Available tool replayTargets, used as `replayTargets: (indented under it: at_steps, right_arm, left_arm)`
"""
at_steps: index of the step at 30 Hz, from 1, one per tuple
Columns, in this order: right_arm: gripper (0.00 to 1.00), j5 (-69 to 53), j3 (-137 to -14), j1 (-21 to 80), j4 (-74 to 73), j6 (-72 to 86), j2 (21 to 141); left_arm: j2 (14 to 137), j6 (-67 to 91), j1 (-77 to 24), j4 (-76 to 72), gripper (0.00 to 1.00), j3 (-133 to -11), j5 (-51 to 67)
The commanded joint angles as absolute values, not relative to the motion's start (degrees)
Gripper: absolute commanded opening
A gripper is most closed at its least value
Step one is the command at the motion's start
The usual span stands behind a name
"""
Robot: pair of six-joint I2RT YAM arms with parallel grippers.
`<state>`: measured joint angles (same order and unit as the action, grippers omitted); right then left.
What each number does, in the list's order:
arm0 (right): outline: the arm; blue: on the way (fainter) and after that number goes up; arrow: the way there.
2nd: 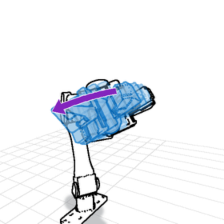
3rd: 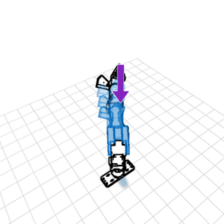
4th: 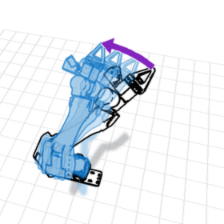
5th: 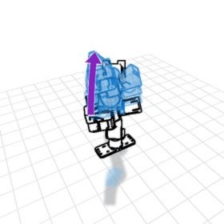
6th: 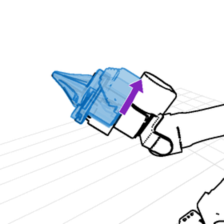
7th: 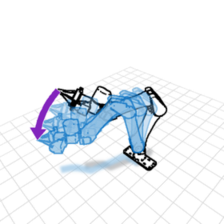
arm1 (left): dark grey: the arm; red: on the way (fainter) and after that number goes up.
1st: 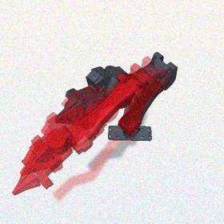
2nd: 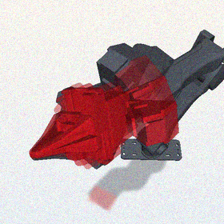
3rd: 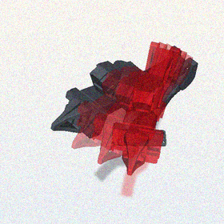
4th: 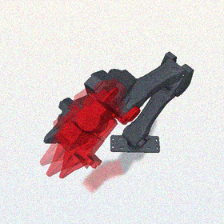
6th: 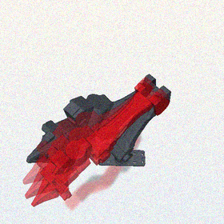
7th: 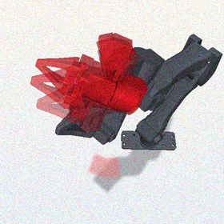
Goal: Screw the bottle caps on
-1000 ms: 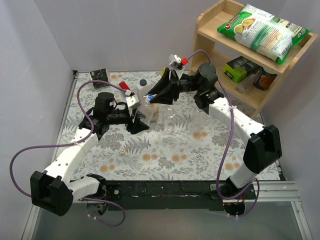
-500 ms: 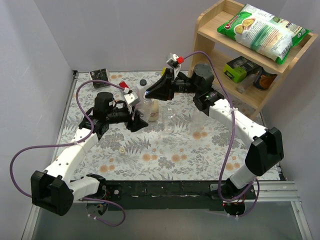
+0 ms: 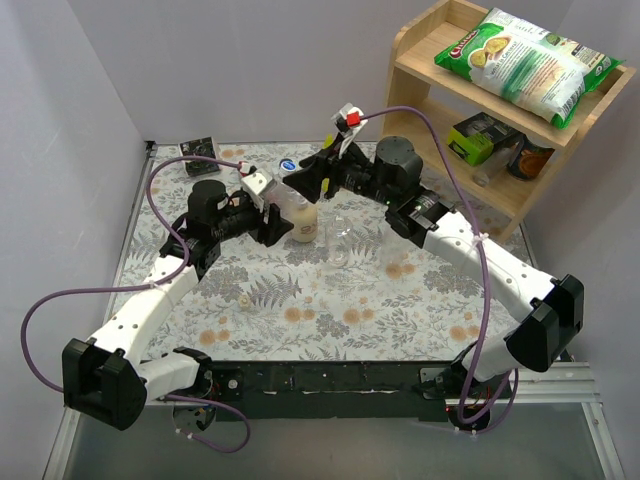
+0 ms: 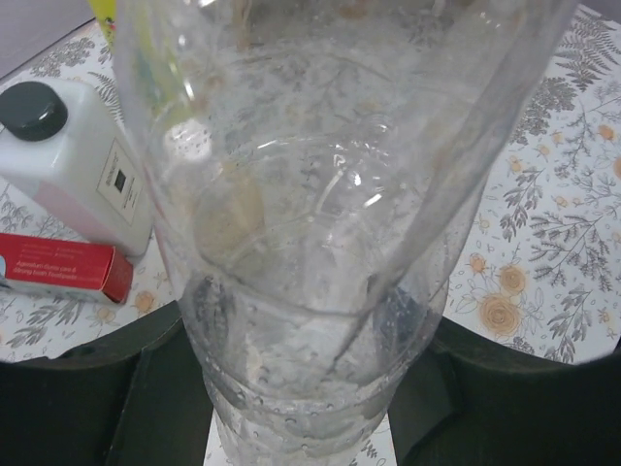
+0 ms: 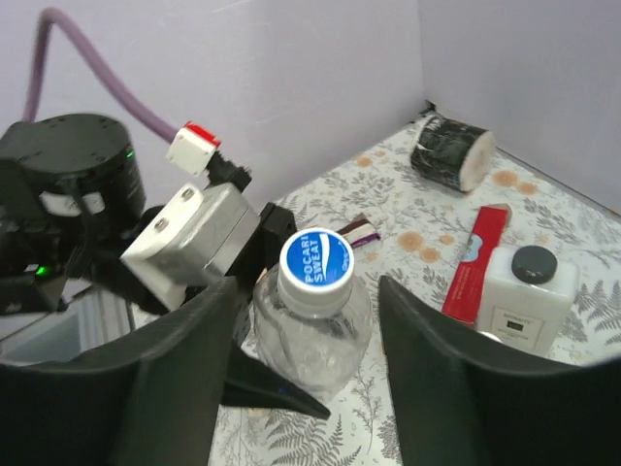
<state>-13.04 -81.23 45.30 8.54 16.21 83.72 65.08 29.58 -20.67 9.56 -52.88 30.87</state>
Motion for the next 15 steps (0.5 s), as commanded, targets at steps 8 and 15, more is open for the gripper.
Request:
replayTargets:
  at_steps: [8, 15]
  right_arm:
    - [0.71, -64.4, -80.0, 33.2, 32.9, 19.9, 85.6]
    - [0.67, -67.6, -78.8, 34.3, 37.5, 22.7, 87.9]
  left_arm:
    - [62.1, 18.3, -18.7, 20.9, 0.0, -54.8, 49.6]
    - [62.8, 18.9, -18.7, 20.9, 0.0, -55.9, 50.9]
